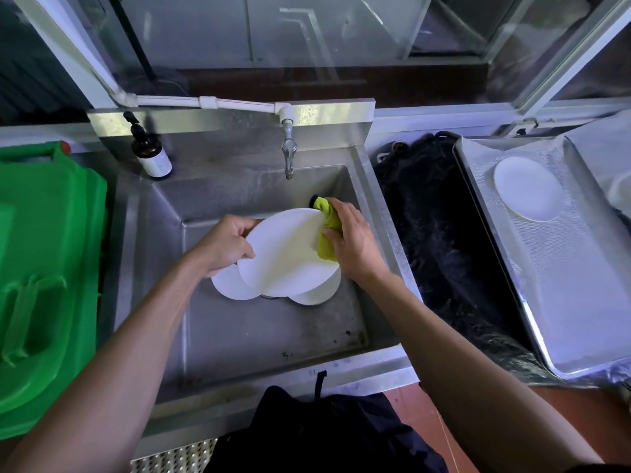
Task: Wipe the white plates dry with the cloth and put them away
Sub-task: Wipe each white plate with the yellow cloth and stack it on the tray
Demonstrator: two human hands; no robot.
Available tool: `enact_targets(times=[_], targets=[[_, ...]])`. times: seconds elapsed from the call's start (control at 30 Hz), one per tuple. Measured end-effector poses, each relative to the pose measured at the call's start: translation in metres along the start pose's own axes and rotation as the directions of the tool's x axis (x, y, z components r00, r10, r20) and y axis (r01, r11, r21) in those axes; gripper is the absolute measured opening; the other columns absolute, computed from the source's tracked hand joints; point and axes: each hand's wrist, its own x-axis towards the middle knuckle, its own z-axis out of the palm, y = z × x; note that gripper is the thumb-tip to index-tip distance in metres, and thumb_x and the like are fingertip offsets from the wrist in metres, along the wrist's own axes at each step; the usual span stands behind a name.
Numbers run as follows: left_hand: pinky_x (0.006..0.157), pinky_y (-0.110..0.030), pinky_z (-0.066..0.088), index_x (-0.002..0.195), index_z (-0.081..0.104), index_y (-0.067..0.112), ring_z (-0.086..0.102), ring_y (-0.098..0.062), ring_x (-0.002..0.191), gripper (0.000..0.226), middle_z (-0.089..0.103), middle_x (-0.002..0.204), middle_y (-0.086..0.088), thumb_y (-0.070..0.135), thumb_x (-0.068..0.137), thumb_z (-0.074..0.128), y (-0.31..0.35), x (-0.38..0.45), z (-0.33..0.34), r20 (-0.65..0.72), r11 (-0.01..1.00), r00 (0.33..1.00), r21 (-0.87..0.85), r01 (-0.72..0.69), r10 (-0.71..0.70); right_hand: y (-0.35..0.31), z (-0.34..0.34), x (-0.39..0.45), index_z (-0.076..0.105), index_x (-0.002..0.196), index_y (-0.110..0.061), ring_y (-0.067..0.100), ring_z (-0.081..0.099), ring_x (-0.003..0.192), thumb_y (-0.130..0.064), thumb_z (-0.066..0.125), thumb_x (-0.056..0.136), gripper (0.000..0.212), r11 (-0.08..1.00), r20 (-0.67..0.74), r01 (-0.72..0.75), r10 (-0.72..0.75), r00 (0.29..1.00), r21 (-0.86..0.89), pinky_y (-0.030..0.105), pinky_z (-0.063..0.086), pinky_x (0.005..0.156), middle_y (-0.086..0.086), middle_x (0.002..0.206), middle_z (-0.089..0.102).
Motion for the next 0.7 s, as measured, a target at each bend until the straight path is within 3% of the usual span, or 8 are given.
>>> enact_targets(times=[0.07, 0.2, 0.33, 0.47, 0.53, 0.6, 0.7], targets=[[0.080, -0.035, 0.058, 0.105, 0.076, 0.029, 0.072, -0.018, 0.089, 0.067, 0.079, 0.102, -0.003, -0.027, 0.077, 0.052, 0.001, 0.002, 0.001, 0.008, 1.000, 1.000, 0.023, -0.002, 0.002, 0.000, 0.000, -0.001, 0.049, 0.142, -0.015, 0.030, 0.052, 0.116, -0.009, 0.061, 0.092, 0.052, 0.999, -0.006, 0.011, -0.011, 1.000, -0.034, 0.052, 0.042, 0.098, 0.006, 0.129, 0.056], [0.055, -0.020, 0.053, 0.087, 0.079, 0.033, 0.071, -0.008, 0.071, 0.067, 0.078, 0.081, 0.008, -0.027, 0.075, 0.052, 0.002, 0.002, 0.010, -0.030, 1.000, 1.000, 0.018, 0.002, -0.001, 0.002, -0.002, -0.005, 0.051, 0.138, -0.014, 0.032, 0.052, 0.112, -0.009, 0.060, 0.091, 0.047, 0.993, -0.057, 0.000, -0.007, 0.998, -0.115, 0.049, 0.042, 0.093, 0.008, 0.126, 0.056], [0.058, -0.025, 0.053, 0.075, 0.078, 0.038, 0.070, -0.010, 0.071, 0.059, 0.076, 0.077, 0.014, -0.017, 0.077, 0.058, -0.004, 0.005, 0.036, -0.152, 0.996, 0.987, -0.073, 0.043, -0.054, 0.005, -0.009, -0.006, 0.054, 0.135, -0.010, 0.033, 0.052, 0.109, -0.010, 0.057, 0.091, 0.044, 0.979, -0.147, 0.018, -0.048, 0.988, -0.202, 0.044, 0.038, 0.086, 0.010, 0.123, 0.058], [0.079, -0.036, 0.054, 0.091, 0.079, 0.034, 0.069, -0.023, 0.094, 0.043, 0.078, 0.094, 0.007, -0.003, 0.080, 0.060, -0.016, -0.002, 0.055, -0.165, 0.959, 0.982, -0.278, 0.047, -0.096, 0.008, -0.017, -0.013, 0.059, 0.128, -0.007, 0.033, 0.055, 0.101, -0.013, 0.052, 0.093, 0.037, 0.968, -0.257, 0.032, -0.099, 0.961, -0.250, 0.048, 0.042, 0.082, 0.010, 0.114, 0.061], [0.088, -0.043, 0.054, 0.094, 0.079, 0.030, 0.067, -0.028, 0.101, 0.030, 0.075, 0.100, -0.001, 0.011, 0.079, 0.061, -0.027, -0.009, 0.057, -0.087, 0.875, 0.983, -0.473, 0.102, -0.162, 0.013, -0.019, -0.016, 0.060, 0.127, -0.009, 0.031, 0.054, 0.099, -0.015, 0.052, 0.095, 0.033, 0.968, -0.308, 0.009, -0.088, 0.947, -0.249, 0.047, 0.042, 0.082, 0.007, 0.112, 0.061], [0.094, -0.055, 0.052, 0.104, 0.077, 0.023, 0.069, -0.034, 0.104, 0.027, 0.072, 0.113, -0.011, 0.036, 0.085, 0.064, -0.039, -0.012, 0.058, 0.060, 0.690, 0.956, -0.679, 0.249, -0.286, 0.017, -0.020, -0.018, 0.061, 0.126, -0.011, 0.028, 0.053, 0.099, -0.017, 0.051, 0.097, 0.031, 0.973, -0.363, -0.011, -0.076, 0.929, -0.232, 0.043, 0.040, 0.084, 0.004, 0.114, 0.061], [0.095, -0.067, 0.051, 0.123, 0.059, -0.002, 0.067, -0.047, 0.110, 0.080, 0.067, 0.124, -0.027, 0.071, 0.092, 0.051, -0.048, -0.010, 0.063, 0.259, 0.442, 0.877, -0.784, 0.436, -0.406, 0.020, -0.019, -0.019, 0.062, 0.124, -0.013, 0.025, 0.052, 0.101, -0.012, 0.057, 0.097, 0.027, 0.974, -0.429, 0.003, -0.103, 0.898, -0.227, 0.040, 0.039, 0.086, 0.002, 0.116, 0.061]])
